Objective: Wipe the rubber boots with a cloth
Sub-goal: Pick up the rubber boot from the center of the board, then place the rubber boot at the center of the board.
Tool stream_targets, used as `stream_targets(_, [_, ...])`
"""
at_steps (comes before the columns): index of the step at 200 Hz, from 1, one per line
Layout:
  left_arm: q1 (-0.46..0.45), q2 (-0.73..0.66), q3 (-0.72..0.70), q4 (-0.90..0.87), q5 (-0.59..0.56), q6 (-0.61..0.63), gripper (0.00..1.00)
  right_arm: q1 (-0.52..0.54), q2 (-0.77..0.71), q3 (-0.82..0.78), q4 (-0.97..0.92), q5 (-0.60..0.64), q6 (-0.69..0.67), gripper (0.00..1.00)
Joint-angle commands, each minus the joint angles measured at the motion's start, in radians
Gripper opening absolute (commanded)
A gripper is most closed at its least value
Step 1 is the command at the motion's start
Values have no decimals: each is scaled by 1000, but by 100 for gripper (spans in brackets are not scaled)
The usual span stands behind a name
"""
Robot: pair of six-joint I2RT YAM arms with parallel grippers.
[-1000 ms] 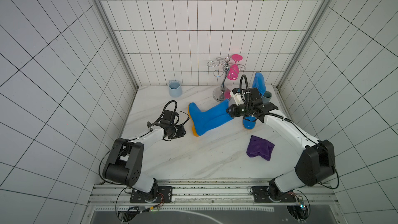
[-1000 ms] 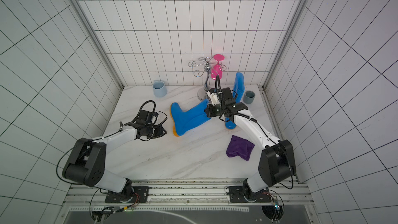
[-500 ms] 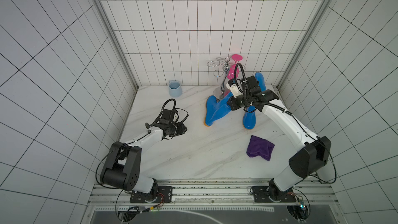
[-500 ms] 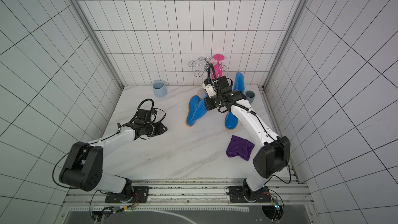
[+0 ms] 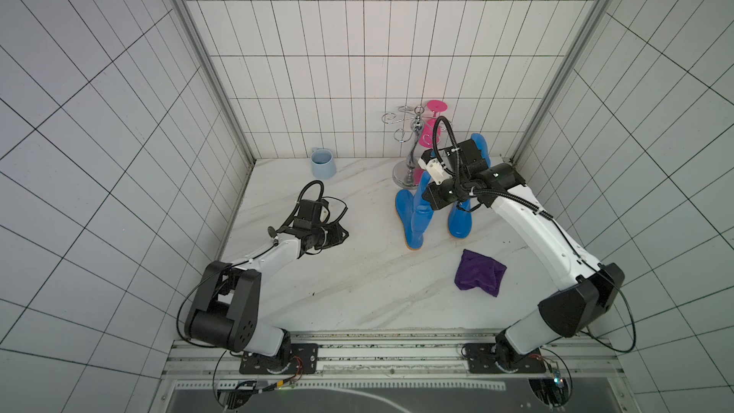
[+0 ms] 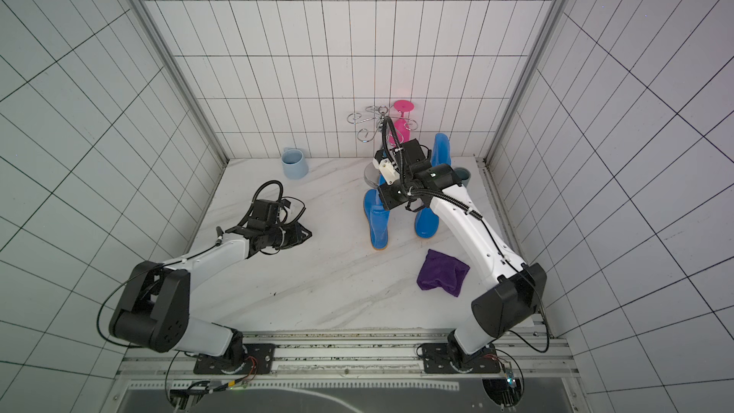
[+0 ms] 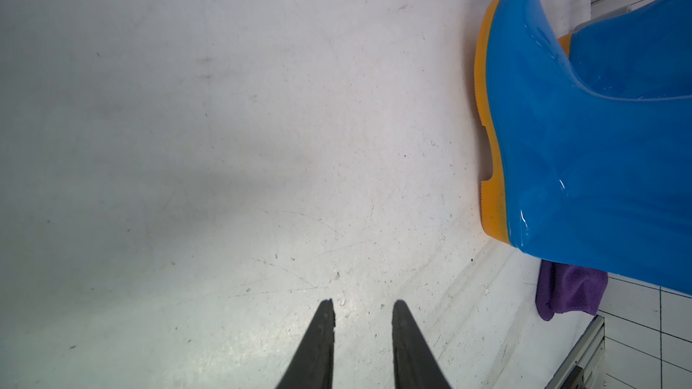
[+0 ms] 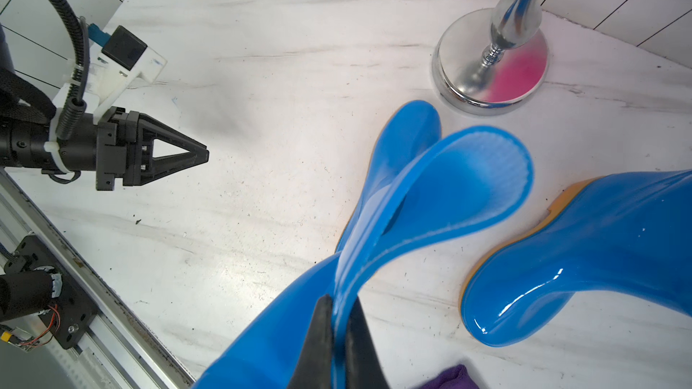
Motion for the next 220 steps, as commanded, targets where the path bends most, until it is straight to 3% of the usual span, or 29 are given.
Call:
stream_targets(1, [-6, 15, 19, 55, 13, -26, 27, 13, -51, 147, -2, 2, -36, 0])
stream_targets(102, [-143, 150, 120, 159, -1, -105, 27, 47, -153, 51, -72, 87, -19, 0])
stream_targets(149, [-159, 253, 212, 193, -7, -120, 28, 79, -184, 21, -92, 94, -30, 0])
stream_targets(220, [-156, 385, 379, 198, -4, -111, 28, 215, -207, -76, -149, 147, -26, 0])
